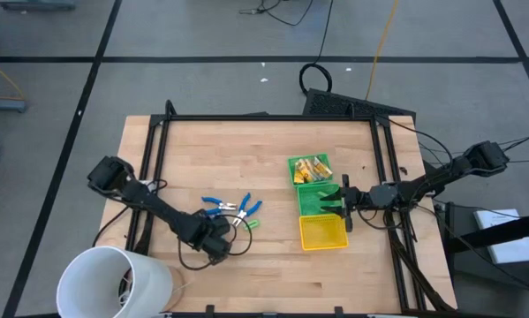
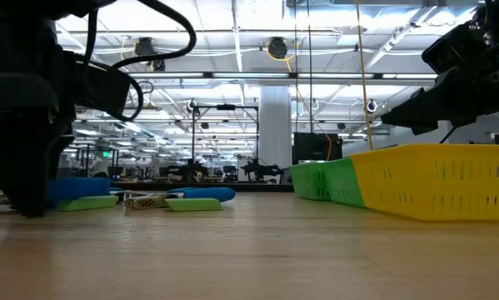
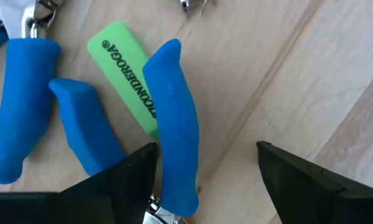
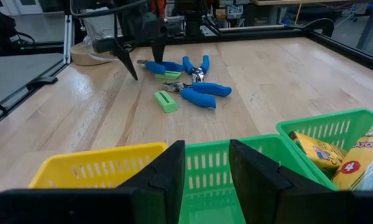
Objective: Pick & Place School Supplies
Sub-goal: Put the bottom left blue pliers into the yellow bin
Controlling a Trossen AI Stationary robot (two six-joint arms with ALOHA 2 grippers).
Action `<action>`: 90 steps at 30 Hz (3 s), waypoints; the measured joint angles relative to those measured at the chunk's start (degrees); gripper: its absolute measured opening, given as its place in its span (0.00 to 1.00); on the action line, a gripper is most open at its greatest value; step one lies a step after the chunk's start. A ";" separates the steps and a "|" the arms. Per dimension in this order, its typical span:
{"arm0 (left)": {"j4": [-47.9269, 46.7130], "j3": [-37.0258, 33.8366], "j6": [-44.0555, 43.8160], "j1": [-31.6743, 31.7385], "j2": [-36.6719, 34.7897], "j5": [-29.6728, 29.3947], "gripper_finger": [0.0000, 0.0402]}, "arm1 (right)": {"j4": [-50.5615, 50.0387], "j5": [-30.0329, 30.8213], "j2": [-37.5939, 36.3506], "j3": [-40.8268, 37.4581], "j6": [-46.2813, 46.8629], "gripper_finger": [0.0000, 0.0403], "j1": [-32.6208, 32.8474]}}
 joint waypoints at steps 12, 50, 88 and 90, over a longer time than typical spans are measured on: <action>-0.04 -0.11 0.86 0.17 -0.20 0.63 0.45 | -0.03 0.00 0.02 0.00 0.00 0.27 0.00; 14.52 15.26 44.29 5.04 -5.09 -13.19 0.12 | 1.97 -0.02 0.02 0.00 0.00 0.24 0.02; 40.88 15.26 71.79 15.17 -4.59 17.15 0.12 | 24.25 -12.13 33.93 28.43 -3.01 0.54 0.00; 40.06 15.26 71.76 15.17 -4.59 15.55 0.12 | 24.47 -12.09 34.52 29.41 -2.97 0.54 0.00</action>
